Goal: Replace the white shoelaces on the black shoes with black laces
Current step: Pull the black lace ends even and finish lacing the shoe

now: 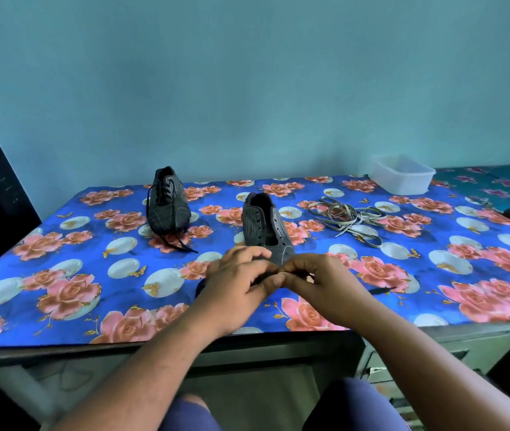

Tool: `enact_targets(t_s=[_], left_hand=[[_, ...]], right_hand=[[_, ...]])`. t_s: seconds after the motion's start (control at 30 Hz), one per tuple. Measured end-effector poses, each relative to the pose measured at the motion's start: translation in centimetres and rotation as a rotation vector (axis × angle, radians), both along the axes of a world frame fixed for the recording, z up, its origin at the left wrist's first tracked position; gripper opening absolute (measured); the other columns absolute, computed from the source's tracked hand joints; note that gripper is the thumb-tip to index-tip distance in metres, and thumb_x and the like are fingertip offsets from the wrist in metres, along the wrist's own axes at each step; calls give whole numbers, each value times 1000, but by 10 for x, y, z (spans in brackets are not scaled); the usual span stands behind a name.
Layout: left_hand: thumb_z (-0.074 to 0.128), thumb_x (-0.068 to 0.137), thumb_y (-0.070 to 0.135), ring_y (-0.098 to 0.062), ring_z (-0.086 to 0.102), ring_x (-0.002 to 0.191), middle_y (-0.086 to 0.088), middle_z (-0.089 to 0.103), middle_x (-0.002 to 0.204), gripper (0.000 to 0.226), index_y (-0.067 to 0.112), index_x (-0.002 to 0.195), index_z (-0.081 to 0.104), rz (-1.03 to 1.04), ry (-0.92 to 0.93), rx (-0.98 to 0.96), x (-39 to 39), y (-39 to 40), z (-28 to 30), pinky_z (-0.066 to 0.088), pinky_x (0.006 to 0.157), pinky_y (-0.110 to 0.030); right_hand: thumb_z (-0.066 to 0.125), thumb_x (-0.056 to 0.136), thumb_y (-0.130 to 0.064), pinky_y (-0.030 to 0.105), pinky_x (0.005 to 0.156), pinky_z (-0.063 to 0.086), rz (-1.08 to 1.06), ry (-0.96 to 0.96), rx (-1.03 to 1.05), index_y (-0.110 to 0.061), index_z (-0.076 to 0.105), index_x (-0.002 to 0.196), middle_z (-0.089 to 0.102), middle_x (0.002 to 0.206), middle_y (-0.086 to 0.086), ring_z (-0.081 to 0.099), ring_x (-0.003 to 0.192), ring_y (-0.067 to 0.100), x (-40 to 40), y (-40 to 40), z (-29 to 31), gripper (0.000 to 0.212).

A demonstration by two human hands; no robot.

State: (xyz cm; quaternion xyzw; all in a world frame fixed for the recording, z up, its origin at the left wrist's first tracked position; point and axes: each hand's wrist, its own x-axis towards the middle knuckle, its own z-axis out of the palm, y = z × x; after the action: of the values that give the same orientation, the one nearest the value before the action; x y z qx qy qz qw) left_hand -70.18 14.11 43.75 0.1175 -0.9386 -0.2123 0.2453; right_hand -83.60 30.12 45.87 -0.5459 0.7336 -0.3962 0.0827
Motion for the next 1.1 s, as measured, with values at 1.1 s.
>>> enact_targets(t_s=[1.1], left_hand=[[55, 85, 63, -12, 55, 94, 19, 60, 89, 33, 34, 79, 67, 205, 58, 70, 22, -40, 3, 46, 86, -44]], right_hand=[[70, 94, -30, 19, 72, 47, -218, -250, -28, -27, 72, 79, 73, 85, -8, 63, 77, 4, -31, 29, -4, 15]])
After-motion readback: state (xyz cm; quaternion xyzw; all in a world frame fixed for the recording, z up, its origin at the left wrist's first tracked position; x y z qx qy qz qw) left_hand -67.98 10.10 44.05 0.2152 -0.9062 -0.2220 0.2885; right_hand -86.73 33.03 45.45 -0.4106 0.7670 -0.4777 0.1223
